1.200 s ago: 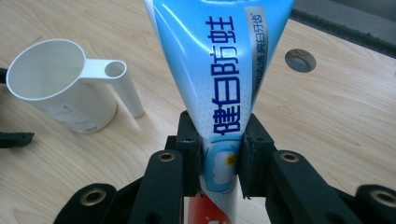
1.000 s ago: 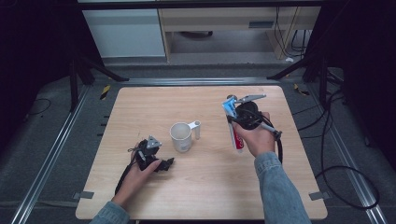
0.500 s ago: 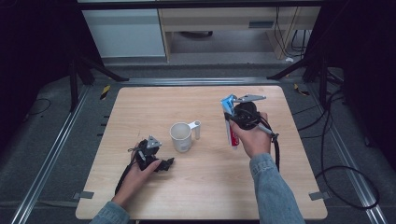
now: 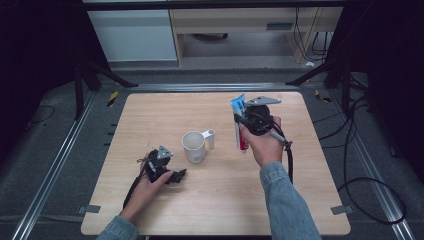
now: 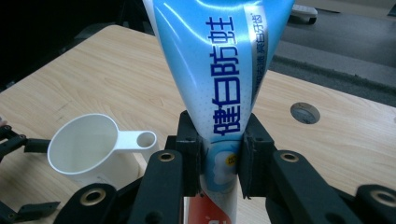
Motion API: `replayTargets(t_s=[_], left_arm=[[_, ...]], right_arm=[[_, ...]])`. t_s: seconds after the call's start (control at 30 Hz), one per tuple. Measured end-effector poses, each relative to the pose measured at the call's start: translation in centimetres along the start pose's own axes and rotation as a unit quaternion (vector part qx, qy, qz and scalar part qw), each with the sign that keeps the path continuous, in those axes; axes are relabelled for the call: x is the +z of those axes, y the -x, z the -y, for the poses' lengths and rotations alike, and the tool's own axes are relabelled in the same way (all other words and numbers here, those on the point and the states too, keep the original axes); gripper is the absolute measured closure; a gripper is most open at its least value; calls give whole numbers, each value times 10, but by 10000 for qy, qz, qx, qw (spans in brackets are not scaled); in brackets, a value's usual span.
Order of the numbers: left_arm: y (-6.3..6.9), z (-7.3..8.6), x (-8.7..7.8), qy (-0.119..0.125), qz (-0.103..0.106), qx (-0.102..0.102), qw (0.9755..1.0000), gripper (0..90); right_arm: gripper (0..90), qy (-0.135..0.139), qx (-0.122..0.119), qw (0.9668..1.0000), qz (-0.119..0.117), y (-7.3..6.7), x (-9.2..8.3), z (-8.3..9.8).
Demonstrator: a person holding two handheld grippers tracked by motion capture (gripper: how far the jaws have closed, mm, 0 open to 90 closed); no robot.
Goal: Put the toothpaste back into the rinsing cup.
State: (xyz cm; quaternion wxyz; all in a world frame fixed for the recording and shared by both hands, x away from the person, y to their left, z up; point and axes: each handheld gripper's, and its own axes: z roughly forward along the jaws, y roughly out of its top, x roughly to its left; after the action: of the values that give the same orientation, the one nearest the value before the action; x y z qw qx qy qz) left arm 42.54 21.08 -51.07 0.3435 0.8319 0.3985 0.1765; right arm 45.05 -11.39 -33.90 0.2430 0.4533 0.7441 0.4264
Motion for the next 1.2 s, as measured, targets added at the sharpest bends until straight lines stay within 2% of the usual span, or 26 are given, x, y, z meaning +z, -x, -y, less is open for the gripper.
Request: replayTargets(t_s=[0.5, 0.87, 1.1, 1.2], left_arm=[[0, 0, 0, -12, -12, 0, 10000, 0], [0, 0, 0, -11, -11, 3, 10000, 0], [0, 0, 0, -9, -11, -10, 10000, 0], [0, 0, 0, -9, -11, -7, 10000, 0]], right_arm=[[732, 316, -129, 9993, -171, -25, 4, -27], [732, 492, -179, 9986, -85, -32, 8, -37], [733, 586, -183, 9980, -146, -34, 9, -45], [734, 677, -243, 9974, -77, -36, 7, -49]])
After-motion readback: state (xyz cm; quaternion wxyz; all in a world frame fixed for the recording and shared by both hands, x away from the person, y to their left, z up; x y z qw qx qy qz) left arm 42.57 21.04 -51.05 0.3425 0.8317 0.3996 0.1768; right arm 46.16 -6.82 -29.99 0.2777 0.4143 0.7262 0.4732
